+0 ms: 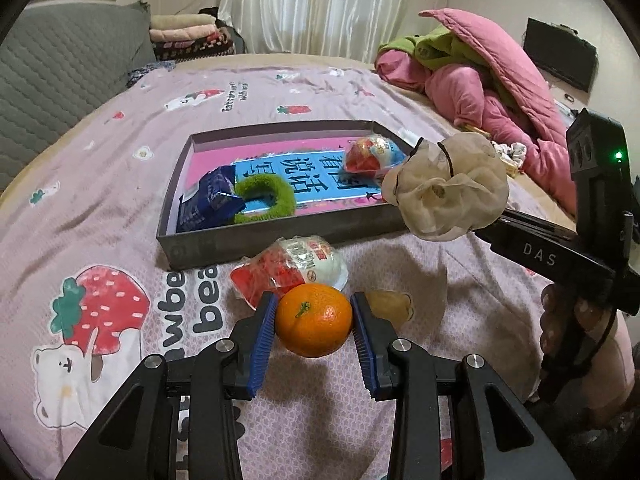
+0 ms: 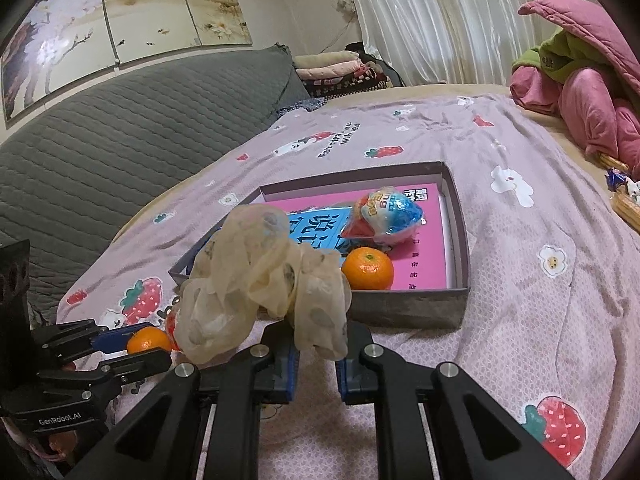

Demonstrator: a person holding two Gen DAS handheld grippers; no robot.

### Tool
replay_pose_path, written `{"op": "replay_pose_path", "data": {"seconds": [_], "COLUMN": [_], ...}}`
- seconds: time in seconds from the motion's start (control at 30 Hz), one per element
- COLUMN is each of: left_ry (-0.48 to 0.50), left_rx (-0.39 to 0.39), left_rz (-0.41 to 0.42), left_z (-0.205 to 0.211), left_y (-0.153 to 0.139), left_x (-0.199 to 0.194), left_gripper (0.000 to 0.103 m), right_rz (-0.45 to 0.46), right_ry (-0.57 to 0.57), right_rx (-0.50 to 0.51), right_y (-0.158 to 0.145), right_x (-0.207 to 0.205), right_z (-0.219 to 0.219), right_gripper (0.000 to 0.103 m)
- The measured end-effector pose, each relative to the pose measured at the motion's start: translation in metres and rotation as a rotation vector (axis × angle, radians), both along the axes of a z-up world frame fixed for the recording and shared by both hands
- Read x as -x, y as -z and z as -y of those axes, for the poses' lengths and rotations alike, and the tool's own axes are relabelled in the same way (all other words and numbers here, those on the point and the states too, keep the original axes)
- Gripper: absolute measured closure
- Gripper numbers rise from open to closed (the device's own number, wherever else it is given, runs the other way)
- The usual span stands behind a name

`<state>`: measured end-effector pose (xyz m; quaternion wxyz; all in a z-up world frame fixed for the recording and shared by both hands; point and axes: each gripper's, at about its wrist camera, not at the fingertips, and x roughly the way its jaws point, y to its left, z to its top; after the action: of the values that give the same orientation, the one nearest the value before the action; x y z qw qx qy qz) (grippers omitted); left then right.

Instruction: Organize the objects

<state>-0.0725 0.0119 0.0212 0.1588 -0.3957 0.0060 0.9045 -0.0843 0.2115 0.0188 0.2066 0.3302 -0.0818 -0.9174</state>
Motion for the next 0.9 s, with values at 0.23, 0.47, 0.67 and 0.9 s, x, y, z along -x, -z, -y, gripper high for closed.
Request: {"op": "replay_pose_path", "data": {"seconds": [0.23, 0.47, 0.67, 0.9], "left_ry": [-0.009, -0.009, -0.02, -0.038], "left_rx": [-0.01, -0.011, -0.017, -0.04], "left_rz": [-0.014, -0.03, -0.039, -0.049], "left_z": [0.001, -0.003, -0.003, -0.003], "left_y": [-0.006, -0.01, -0.012, -0.019], "left_x": [0.002, 0.004, 0.005, 0.012], "left_gripper": [0.065, 0.065, 0.065, 0.065], "right_rz": [-0.014, -0.014, -0.029, -0.051], "right_ry": [0.004, -0.005, -0.005, 0.002], "right_rx": [0.015, 0.015, 0.01, -0.009], "right_y": [-0.003, -0.003, -0.007, -0.012], "right_x": [0.0, 0.001, 0.0, 0.0], "right_z": [0.002, 0.006, 0.007, 0.013], "right_gripper": [0.088, 0.088, 0.088, 0.088]}}
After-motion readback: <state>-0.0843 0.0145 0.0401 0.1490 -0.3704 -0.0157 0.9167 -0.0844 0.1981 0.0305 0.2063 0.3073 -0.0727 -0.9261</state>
